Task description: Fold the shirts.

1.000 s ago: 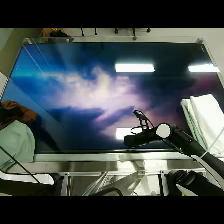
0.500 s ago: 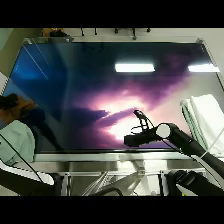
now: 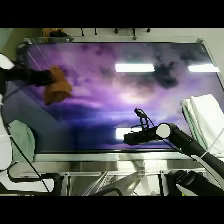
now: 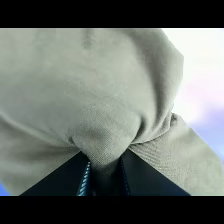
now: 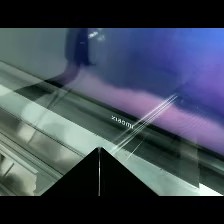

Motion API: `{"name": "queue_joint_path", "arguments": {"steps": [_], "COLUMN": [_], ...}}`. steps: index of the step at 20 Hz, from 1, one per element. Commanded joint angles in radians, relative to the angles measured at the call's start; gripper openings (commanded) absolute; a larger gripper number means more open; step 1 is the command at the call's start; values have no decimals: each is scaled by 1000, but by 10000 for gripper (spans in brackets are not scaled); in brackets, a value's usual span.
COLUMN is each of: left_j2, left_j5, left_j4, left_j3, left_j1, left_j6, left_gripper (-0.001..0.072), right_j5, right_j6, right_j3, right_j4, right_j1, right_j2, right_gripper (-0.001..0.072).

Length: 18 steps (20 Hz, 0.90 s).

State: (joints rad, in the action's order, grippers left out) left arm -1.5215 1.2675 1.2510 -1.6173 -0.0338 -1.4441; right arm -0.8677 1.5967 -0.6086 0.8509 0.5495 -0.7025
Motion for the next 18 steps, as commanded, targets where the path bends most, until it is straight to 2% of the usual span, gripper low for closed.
{"name": "queue_joint_path", "arguments": {"steps": [1,2,3,4,5,7,10,12,13,14,15,18], "left_j2": [50,43,37,29,24,26,26,53,81,109,142,219], "left_j5": [-51,-68,-80,-82,-77,-24,154,224,216,186,140,-47], "left_j4": [-20,-20,-19,-15,-14,-12,27,41,37,37,34,35], "left_j3": [177,208,223,220,203,143,53,114,192,280,388,665], "left_j1": [293,365,423,463,493,506,454,402,377,359,345,338], "left_j6": [-16,-16,-16,-21,-44,-53,-68,-69,-69,-74,-78,-77], "left_gripper": [22,25,168,662,705,705,705,705,705,705,705,705], "right_j5": [5,-4,-11,-22,-23,-46,-119,-154,-161,-157,-146,-99], "right_j6": [0,0,0,0,-1,-6,-50,-96,-116,-155,-200,-291], "right_j3": [0,0,0,0,-1,-1,-3,-3,-3,-3,-3,-2], "right_j4": [-34,-62,-89,-120,-131,-130,-130,-130,-129,-130,-130,-142], "right_j1": [0,-1,-1,-2,-3,-21,-134,-243,-304,-356,-397,-434], "right_j2": [2,5,10,16,26,45,68,73,72,69,63,8], "right_gripper": [21,21,21,21,22,22,23,32,155,358,414,415]}}
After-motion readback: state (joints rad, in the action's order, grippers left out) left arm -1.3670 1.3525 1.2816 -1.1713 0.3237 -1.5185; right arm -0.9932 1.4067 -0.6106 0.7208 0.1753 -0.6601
